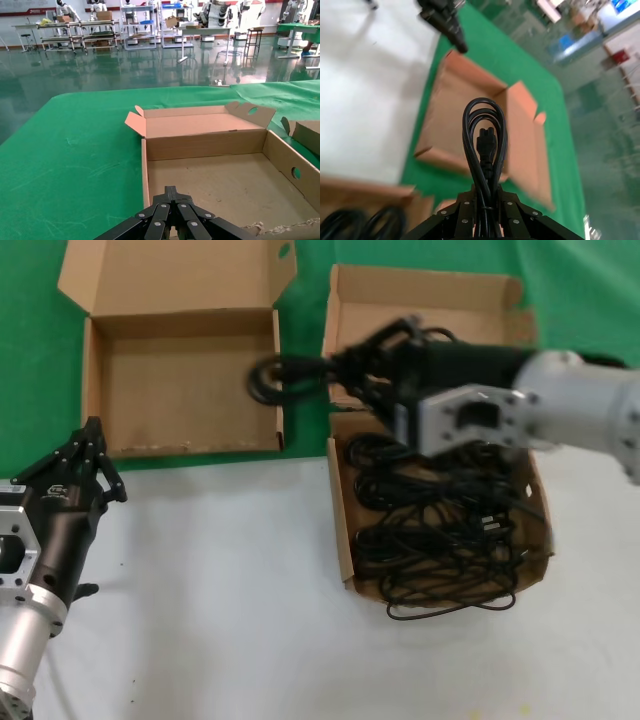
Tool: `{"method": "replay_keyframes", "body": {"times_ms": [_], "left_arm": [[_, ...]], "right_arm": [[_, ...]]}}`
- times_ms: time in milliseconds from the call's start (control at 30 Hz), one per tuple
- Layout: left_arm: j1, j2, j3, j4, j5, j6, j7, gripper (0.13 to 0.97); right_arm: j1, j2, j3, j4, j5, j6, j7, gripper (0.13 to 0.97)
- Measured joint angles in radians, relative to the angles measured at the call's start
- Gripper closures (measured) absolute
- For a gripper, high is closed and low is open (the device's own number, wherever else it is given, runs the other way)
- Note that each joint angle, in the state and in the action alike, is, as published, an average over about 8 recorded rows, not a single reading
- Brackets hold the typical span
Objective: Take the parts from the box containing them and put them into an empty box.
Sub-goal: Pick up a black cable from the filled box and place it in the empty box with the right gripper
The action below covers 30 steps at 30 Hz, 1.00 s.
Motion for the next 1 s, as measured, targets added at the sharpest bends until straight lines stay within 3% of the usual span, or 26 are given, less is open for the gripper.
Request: {"method": "replay_keyframes", "body": {"times_ms": [533,1000], "left_arm": [[0.0,0.0,0.0,0.0,0.0,0.0,0.0,0.952],[0.0,0.0,0.0,0.0,0.0,0.0,0.0,0.952]], "right_arm": [[0.142,-0.304,-0.126,-0.366,-0.038,0.209,-0.192,0.883],[0.169,-0.393,-0.137,-0.545,0.059,0.37,-0.334,0.883]]}}
